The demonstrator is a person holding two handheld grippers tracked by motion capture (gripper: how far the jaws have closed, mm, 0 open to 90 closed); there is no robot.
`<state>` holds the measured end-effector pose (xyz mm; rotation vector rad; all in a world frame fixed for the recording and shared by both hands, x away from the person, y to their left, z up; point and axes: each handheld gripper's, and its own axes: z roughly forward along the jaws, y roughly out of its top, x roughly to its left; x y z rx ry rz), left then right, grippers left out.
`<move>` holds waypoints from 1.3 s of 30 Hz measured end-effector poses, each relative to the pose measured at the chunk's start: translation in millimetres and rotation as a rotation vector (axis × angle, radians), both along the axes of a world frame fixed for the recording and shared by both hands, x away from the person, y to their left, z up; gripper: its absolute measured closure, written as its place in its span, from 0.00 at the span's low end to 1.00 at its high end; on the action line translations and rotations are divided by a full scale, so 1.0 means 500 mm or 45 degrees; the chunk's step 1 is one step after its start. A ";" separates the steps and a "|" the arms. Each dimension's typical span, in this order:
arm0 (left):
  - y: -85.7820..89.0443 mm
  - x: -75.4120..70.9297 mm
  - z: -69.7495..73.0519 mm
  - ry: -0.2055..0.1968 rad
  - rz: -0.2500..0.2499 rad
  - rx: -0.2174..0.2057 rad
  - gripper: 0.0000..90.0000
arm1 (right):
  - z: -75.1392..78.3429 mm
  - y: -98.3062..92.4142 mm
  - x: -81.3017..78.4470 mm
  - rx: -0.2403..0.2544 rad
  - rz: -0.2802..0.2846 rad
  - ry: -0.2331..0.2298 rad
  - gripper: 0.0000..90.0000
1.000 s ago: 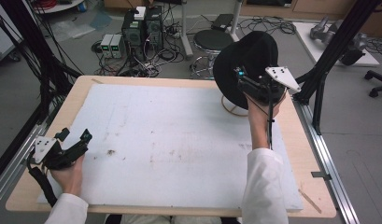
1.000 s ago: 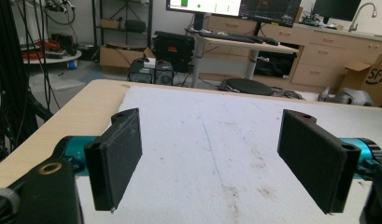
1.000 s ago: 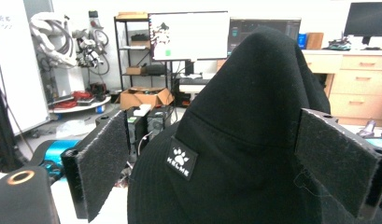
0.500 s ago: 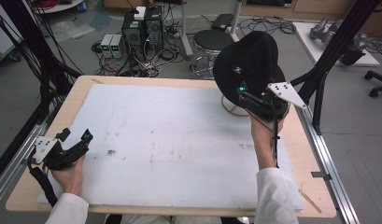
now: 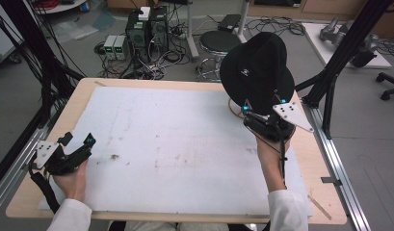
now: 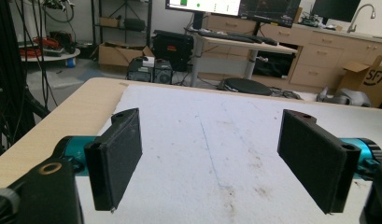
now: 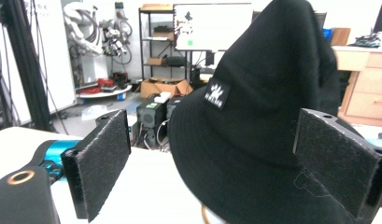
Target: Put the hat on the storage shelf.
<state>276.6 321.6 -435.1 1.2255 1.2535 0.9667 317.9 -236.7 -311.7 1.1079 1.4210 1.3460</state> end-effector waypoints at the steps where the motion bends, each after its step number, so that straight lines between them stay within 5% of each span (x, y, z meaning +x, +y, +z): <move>1: 0.000 0.000 0.000 0.000 0.000 0.000 0.25 | -0.004 0.001 -0.001 0.000 0.004 0.006 0.11; 9: 0.001 0.001 -0.002 0.005 -0.003 -0.015 0.25 | -0.031 -0.008 -0.020 0.032 -0.007 0.018 0.11; 21: 0.002 -0.001 -0.002 0.004 0.000 -0.013 0.25 | -0.035 -0.050 -0.056 0.079 -0.069 0.132 0.11; 39: -0.002 0.000 -0.003 0.013 -0.003 -0.011 0.25 | -0.133 -0.083 -0.097 0.061 -0.125 0.183 0.11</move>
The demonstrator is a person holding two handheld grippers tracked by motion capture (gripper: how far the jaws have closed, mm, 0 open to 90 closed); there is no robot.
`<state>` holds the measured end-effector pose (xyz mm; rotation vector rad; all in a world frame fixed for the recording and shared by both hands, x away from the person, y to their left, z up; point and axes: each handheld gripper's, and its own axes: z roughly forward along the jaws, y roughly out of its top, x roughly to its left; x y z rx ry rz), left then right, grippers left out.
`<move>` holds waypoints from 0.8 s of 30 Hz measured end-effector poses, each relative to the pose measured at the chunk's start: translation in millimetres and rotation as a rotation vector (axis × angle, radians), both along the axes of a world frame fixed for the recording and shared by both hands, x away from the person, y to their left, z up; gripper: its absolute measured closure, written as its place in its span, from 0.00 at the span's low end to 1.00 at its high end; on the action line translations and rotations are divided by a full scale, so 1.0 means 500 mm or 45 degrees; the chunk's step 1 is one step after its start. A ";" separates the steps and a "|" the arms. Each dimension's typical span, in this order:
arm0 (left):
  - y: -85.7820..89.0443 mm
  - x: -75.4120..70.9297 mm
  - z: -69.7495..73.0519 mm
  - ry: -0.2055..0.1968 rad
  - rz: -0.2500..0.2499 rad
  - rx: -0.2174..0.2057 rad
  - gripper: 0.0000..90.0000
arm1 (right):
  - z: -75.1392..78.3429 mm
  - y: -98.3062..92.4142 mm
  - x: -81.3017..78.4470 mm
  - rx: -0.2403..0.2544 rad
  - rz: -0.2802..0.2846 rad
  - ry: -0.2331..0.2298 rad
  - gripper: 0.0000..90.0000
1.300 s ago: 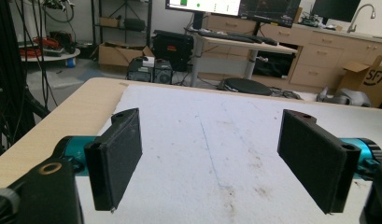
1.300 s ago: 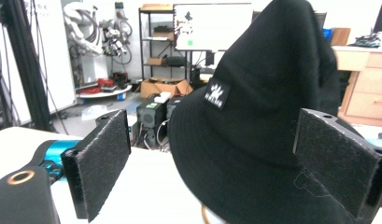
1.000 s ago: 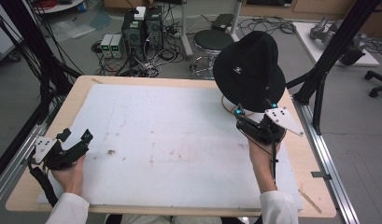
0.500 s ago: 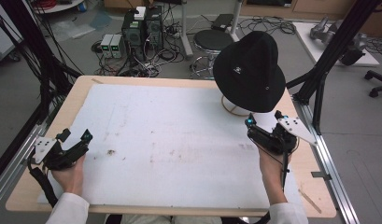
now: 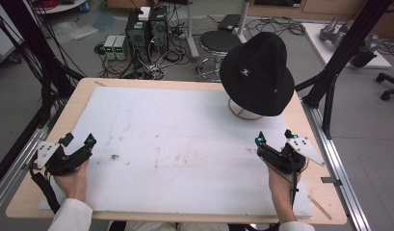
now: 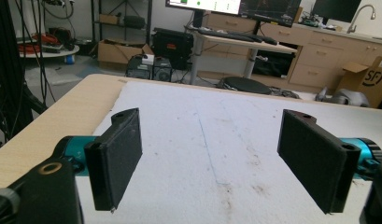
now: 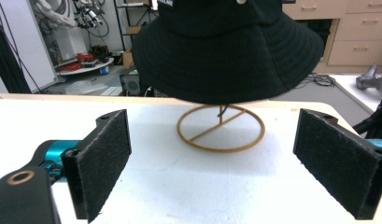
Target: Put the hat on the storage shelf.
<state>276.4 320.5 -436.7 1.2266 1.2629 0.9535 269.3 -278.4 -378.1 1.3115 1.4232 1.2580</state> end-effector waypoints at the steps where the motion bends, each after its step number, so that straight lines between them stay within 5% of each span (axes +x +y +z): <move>1: 0.000 0.000 0.000 0.000 0.000 0.000 0.25 | -0.007 0.000 -0.002 0.000 -0.007 -0.001 0.11; 24: -0.002 0.000 -0.001 0.000 0.001 -0.001 0.25 | -0.087 -0.003 -0.018 -0.024 -0.040 0.036 0.11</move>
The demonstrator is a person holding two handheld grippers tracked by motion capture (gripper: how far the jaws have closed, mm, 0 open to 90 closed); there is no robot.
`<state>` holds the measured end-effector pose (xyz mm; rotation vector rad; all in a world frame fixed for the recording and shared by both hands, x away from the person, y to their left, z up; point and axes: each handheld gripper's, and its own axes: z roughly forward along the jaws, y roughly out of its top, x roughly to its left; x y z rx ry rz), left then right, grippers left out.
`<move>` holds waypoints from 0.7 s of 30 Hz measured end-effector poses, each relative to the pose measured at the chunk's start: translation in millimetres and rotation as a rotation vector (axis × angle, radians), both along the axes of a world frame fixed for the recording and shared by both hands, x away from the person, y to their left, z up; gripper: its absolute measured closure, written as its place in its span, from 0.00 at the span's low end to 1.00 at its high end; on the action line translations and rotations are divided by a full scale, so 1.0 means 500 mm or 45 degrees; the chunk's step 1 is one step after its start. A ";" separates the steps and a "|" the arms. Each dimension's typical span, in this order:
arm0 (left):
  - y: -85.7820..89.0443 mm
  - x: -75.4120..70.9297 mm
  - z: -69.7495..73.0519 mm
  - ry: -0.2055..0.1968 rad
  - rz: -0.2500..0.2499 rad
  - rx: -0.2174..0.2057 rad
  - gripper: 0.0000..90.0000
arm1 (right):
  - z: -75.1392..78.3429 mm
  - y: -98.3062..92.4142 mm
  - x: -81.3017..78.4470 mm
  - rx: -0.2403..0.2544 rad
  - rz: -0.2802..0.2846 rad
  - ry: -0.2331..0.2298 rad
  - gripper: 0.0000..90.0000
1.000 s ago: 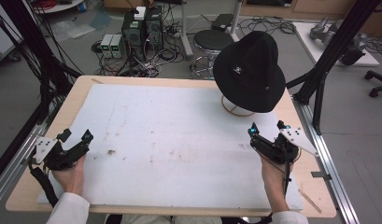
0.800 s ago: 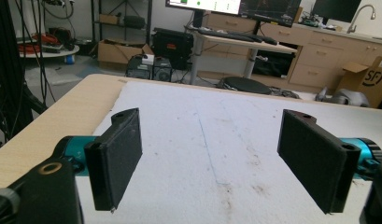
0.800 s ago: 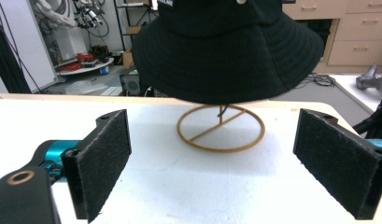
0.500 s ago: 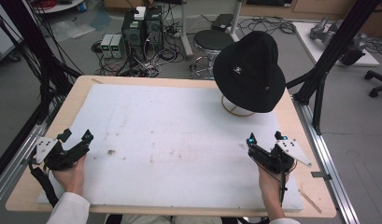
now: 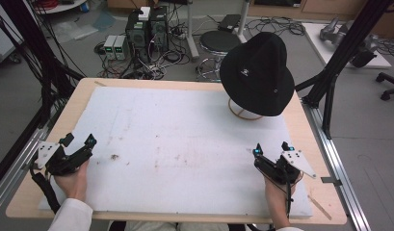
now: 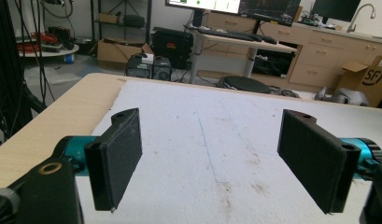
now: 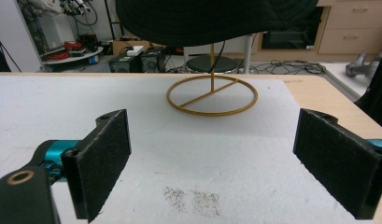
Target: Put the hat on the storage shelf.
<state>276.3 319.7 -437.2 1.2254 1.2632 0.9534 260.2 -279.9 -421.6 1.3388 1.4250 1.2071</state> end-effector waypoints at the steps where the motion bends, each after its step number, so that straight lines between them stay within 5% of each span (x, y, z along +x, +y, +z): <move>1: 0.000 0.000 0.000 -0.001 0.000 0.000 0.25 | -0.002 0.000 0.000 -0.001 -0.001 -0.003 0.11; 21: -0.007 0.001 0.000 0.006 -0.020 -0.002 0.25 | -0.020 -0.009 0.003 0.037 -0.018 0.015 0.11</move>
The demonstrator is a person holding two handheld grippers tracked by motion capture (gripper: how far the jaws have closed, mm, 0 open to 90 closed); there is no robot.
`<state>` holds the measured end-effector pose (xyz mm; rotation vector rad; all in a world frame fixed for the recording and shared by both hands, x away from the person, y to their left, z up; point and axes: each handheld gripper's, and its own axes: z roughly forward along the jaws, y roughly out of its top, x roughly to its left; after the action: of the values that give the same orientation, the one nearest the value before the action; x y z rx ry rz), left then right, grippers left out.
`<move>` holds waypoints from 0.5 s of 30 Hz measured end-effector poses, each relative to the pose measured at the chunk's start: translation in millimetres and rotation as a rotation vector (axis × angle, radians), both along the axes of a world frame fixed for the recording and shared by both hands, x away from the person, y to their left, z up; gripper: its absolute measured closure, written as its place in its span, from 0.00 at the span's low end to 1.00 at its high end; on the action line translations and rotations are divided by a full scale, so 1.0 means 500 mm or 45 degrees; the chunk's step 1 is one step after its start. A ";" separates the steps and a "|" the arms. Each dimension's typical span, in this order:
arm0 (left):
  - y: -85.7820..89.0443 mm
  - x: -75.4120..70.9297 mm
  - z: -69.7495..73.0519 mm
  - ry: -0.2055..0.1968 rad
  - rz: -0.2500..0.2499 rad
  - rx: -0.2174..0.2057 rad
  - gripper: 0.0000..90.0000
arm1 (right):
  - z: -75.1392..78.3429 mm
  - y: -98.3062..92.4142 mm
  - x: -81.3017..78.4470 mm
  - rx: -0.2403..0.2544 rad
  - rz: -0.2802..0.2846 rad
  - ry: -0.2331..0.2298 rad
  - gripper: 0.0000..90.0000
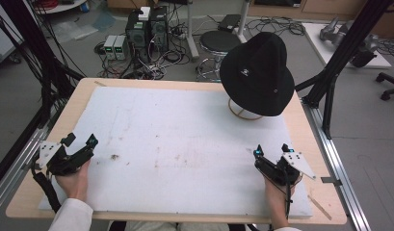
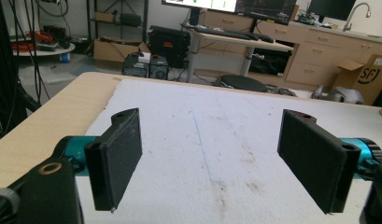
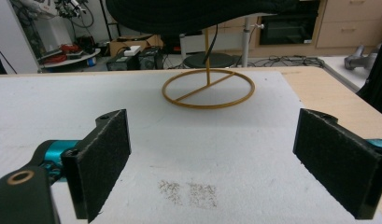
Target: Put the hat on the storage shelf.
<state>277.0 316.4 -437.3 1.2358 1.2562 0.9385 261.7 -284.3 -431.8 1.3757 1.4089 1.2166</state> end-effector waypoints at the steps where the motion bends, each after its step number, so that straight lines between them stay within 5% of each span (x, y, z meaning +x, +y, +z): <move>1: -0.001 0.000 0.000 -0.001 -0.001 -0.002 0.25 | -0.001 0.000 0.001 0.002 -0.002 0.004 0.11; 15: -0.002 0.002 0.000 0.004 -0.010 -0.002 0.25 | -0.010 0.001 0.003 -0.003 0.003 0.051 0.11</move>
<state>277.8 315.5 -437.3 1.2405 1.2539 0.9300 263.3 -283.7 -436.7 1.4040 1.4391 1.1942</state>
